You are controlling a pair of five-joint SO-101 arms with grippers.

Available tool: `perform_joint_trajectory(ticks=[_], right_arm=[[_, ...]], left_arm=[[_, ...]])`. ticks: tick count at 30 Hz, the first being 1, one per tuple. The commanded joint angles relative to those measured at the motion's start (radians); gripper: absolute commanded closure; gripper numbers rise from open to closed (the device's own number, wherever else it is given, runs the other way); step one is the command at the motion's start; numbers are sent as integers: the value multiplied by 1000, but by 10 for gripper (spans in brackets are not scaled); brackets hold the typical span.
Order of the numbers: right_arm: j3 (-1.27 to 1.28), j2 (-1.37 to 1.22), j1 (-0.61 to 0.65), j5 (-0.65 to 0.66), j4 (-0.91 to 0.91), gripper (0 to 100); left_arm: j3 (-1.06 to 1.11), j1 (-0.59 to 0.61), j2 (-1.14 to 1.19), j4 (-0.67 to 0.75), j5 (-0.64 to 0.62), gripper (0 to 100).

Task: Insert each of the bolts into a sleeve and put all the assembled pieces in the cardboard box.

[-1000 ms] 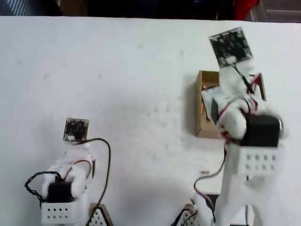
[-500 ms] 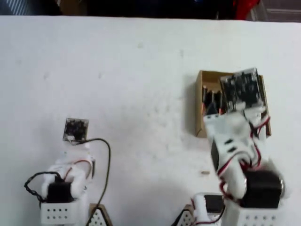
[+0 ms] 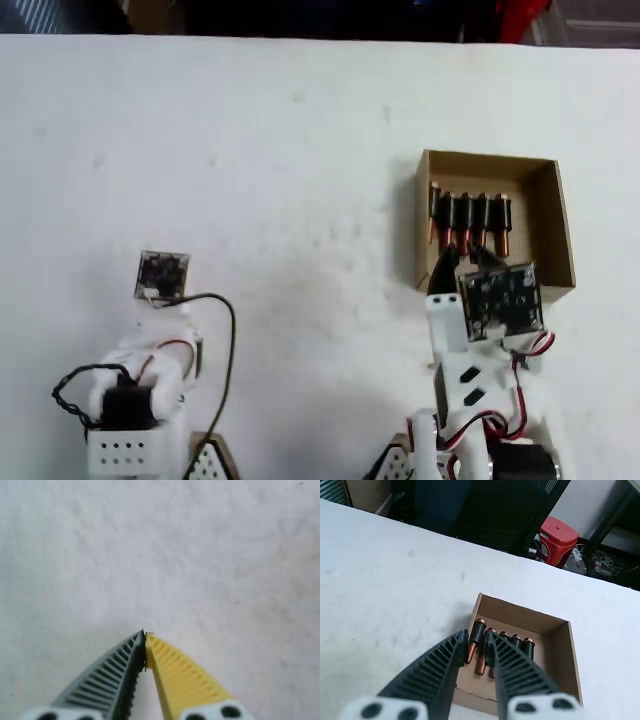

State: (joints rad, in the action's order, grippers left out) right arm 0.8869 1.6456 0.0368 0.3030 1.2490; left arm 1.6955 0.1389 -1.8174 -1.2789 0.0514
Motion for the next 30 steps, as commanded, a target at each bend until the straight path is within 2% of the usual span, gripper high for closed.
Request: perform_joint_trajectory(ticks=[1,7,18,30], right_arm=[[32,67,4,-8,-22,950],[95,162,4,-8,-21,950],[138,153,4,-8,-25,950],[445,153,4,0,-323,950]], left_arm=[[-3,-8,-8,-6,0,976],[-3,-8,-8,-6,0,976],[-3,-8,-8,-6,0,976],[-3,-8,-8,-6,0,976]])
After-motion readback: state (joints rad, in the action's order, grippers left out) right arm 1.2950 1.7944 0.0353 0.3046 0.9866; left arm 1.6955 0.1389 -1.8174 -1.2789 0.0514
